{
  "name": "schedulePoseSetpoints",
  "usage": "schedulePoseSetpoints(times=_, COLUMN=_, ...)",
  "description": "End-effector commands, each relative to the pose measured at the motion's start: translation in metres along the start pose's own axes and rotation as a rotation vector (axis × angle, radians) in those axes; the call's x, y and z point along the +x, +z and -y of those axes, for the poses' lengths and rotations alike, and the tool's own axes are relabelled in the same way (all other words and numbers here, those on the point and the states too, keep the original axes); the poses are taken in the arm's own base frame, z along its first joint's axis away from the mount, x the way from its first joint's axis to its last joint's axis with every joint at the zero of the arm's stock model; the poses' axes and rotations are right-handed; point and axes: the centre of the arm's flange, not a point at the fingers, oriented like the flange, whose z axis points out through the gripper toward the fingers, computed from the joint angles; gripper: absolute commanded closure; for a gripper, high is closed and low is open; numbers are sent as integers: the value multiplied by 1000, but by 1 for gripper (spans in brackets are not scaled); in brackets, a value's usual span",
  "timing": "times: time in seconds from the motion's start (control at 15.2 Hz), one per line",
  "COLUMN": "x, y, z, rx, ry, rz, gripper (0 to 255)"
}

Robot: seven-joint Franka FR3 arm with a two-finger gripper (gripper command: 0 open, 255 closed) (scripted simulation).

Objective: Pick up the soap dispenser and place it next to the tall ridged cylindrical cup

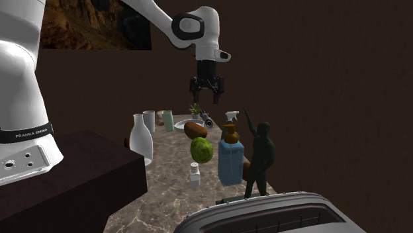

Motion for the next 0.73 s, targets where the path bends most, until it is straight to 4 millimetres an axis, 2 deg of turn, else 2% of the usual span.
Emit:
schedulePoseSetpoints(times=0.0, x=13, y=12, z=-17, rx=-1, ry=-5, rz=-2, gripper=0)
schedulePoseSetpoints(times=0.46, x=57, y=51, z=-87, rx=-4, ry=-19, rz=-7, gripper=0)
schedulePoseSetpoints(times=0.66, x=61, y=65, z=-92, rx=-4, ry=-20, rz=-8, gripper=0)
